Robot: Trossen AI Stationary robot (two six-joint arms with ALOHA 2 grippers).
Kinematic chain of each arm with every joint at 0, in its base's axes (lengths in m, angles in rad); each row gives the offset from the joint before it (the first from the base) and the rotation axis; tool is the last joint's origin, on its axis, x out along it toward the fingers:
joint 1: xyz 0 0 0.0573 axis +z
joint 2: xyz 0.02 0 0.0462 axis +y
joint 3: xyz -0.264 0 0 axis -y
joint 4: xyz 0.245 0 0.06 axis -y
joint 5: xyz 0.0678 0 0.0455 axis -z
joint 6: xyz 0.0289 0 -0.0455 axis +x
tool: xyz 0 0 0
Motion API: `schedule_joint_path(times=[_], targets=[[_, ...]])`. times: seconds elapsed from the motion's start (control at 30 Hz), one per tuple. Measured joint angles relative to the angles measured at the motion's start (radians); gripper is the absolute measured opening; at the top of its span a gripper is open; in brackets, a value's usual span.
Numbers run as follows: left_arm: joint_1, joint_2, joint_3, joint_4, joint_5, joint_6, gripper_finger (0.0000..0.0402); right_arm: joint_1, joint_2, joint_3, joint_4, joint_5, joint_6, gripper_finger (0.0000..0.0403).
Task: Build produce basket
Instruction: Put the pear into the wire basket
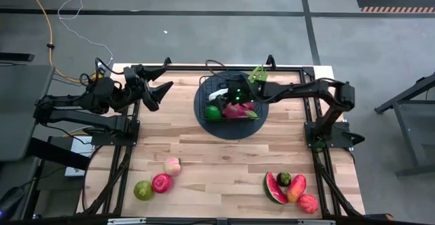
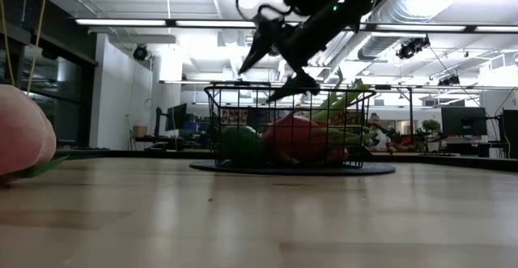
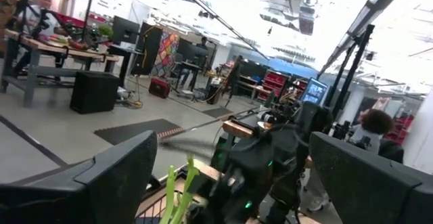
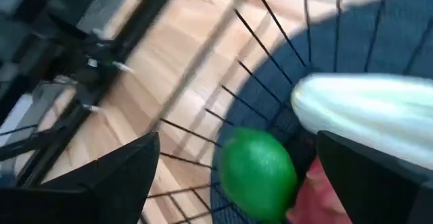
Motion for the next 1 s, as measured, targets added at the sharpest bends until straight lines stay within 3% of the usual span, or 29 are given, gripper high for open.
schedule_joint_path(times=[0.13,0.27,0.37,0.47,0.6,0.77,1.0], targets=[[0.0,0.0,0.0,0.0,-0.005,0.0,0.0374,-0.002,-0.109,0.0,-0.084,-0.001,-0.162,0.0385],[0.002,0.0,0.0,-0.001,-0.005,0.0,0.0374,0.027,-0.252,-0.007,-0.188,0.102,-0.314,0.0385],[0.002,0.0,0.0,0.0,-0.004,-0.007,0.0374,0.051,-0.373,-0.083,-0.189,0.107,-0.368,0.0385],[0.002,0.0,0.0,0.0,0.019,-0.021,0.0374,0.092,-0.504,-0.232,-0.082,0.108,-0.352,0.0385],[0.002,0.0,0.0,0.0,0.046,-0.035,0.0374,0.149,-0.677,-0.444,0.225,0.077,-0.267,0.0385],[0.002,0.0,0.0,0.0,0.049,-0.027,0.0374,0.167,-0.819,-0.589,0.533,0.081,-0.23,0.0385],[0.002,0.0,0.0,-0.019,0.059,0.007,0.0374,0.167,-0.927,-0.628,0.543,0.081,-0.193,0.0385]])
